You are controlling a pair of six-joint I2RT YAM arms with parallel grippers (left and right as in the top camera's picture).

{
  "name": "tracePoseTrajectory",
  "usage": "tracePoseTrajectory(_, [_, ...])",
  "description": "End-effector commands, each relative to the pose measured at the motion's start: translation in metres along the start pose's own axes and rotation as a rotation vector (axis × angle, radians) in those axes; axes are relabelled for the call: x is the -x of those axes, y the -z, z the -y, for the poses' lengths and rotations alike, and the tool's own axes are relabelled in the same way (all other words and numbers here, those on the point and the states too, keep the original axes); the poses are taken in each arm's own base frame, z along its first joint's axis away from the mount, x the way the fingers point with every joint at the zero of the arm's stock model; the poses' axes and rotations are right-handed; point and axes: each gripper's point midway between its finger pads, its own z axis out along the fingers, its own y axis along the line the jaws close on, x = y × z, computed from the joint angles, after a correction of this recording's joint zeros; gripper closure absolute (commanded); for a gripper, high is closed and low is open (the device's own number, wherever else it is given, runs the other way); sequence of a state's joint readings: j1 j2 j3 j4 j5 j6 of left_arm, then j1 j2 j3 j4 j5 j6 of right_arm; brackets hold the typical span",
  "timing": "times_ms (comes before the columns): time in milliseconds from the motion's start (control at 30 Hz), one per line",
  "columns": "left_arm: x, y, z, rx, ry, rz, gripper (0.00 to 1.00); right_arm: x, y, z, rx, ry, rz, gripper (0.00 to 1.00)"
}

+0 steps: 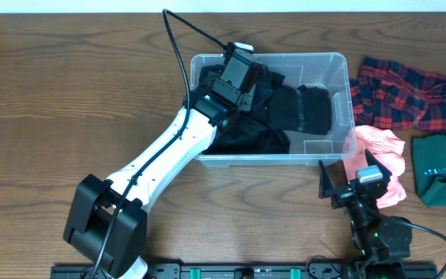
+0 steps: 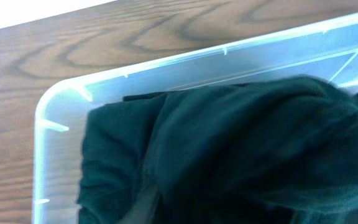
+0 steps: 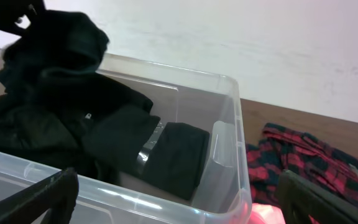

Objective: Pack container
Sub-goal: 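Lift the dark roll with the left gripper and carry it over the container, then lower the dark roll into the container's left side and adjust it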

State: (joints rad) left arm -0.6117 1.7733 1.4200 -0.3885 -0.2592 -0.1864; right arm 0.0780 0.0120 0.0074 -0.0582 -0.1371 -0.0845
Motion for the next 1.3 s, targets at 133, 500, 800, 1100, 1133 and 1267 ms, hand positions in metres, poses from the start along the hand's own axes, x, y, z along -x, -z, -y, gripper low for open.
tracePoseTrajectory(133, [0.014, -0.001, 0.011, -0.056, 0.034, 0.033, 0.32, -0.001, 0.0, 0.003, -0.016, 0.009, -0.001, 0.01])
tracePoseTrajectory(500, [0.032, 0.013, 0.053, -0.307, 0.048, 0.082, 0.31, -0.001, 0.0, 0.003, -0.016, 0.009, -0.001, 0.01])
tracePoseTrajectory(800, [0.043, 0.019, 0.054, -0.343, 0.059, 0.117, 0.55, -0.001, 0.0, 0.003, -0.016, 0.009, -0.001, 0.01])
tracePoseTrajectory(1100, [0.049, 0.002, 0.003, -0.093, 0.068, 0.155, 0.94, -0.001, 0.0, 0.003, -0.016, 0.009, -0.001, 0.01])
tracePoseTrajectory(1133, [0.047, -0.001, 0.001, -0.089, 0.07, 0.149, 0.94, -0.001, 0.0, 0.003, -0.016, 0.009, -0.001, 0.01])
tracePoseTrajectory(1267, [0.036, -0.015, -0.005, -0.07, 0.07, 0.111, 0.94, -0.001, 0.0, 0.003, -0.016, 0.009, -0.001, 0.01])
